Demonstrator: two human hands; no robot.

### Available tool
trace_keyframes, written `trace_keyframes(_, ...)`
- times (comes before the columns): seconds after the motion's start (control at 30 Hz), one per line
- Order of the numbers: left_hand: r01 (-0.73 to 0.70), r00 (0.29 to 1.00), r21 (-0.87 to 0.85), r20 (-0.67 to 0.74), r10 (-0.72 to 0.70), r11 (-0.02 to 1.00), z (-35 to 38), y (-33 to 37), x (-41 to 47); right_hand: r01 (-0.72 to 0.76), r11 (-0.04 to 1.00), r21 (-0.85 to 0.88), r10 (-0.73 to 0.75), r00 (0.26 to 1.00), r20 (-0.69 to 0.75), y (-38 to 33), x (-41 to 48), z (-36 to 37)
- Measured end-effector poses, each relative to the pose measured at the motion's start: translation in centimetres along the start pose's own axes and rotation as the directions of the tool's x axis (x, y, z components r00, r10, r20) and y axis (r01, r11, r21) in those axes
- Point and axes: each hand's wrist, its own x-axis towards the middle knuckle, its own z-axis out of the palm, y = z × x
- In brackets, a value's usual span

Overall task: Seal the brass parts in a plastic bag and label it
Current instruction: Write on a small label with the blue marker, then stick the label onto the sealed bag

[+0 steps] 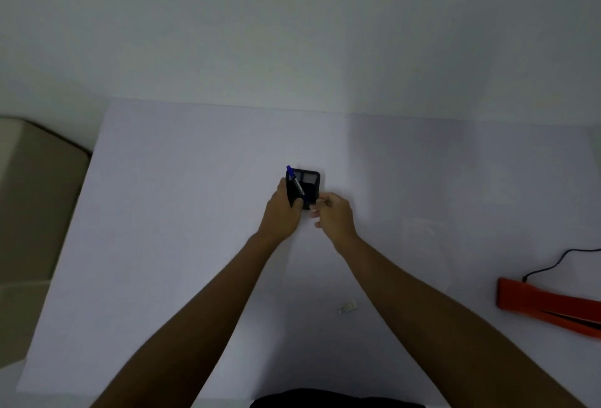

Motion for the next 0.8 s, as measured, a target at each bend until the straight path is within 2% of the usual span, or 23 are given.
trace_keyframes(0.1,0.014,1.0,0.043,0.025,-0.015,0.999,-0.4,-0.1,1.0,-0.004,1.0,-0.011,0.004,0.999,0.039,-0.5,0.4,-0.2)
trace_keyframes(0.23,0.098,0.995,0.075,-0.009,-0.098,0.992,-0.1,0.3,-0.1,0.086,0.996,-0.026,-0.085,0.996,0.031,0.7,-0.7,-0.6)
trace_keyframes(0.33,0.011,0.99,0.16,-0.142,0.012,0.987,0.9,0.3,-2.7,0.101,0.995,0.002,-0.101,0.995,-0.004,2.4,-2.2,-1.6)
trace_keyframes(0.43,-0.02,0.984,0.219,-0.17,0.058,0.975,3.1,0.4,-6.2,0.092,0.996,0.002,-0.092,0.996,-0.008,4.8,-4.6,-3.5)
trace_keyframes(0.53,0.013,0.996,0.265,-0.093,0.013,0.964,6.3,-0.2,-9.7,0.054,0.998,-0.027,-0.056,0.997,-0.052,8.3,-7.1,-5.8)
trace_keyframes(0.67,0.004,0.996,0.343,0.086,-0.036,0.939,10.4,-2.0,-13.6,0.031,0.996,-0.08,-0.041,0.991,-0.124,13.2,-9.9,-8.4)
trace_keyframes(0.8,0.066,0.962,0.308,0.231,-0.142,0.949,13.6,-3.1,-15.6,-0.018,0.996,-0.089,0.007,0.993,-0.121,16.9,-12.0,-10.3)
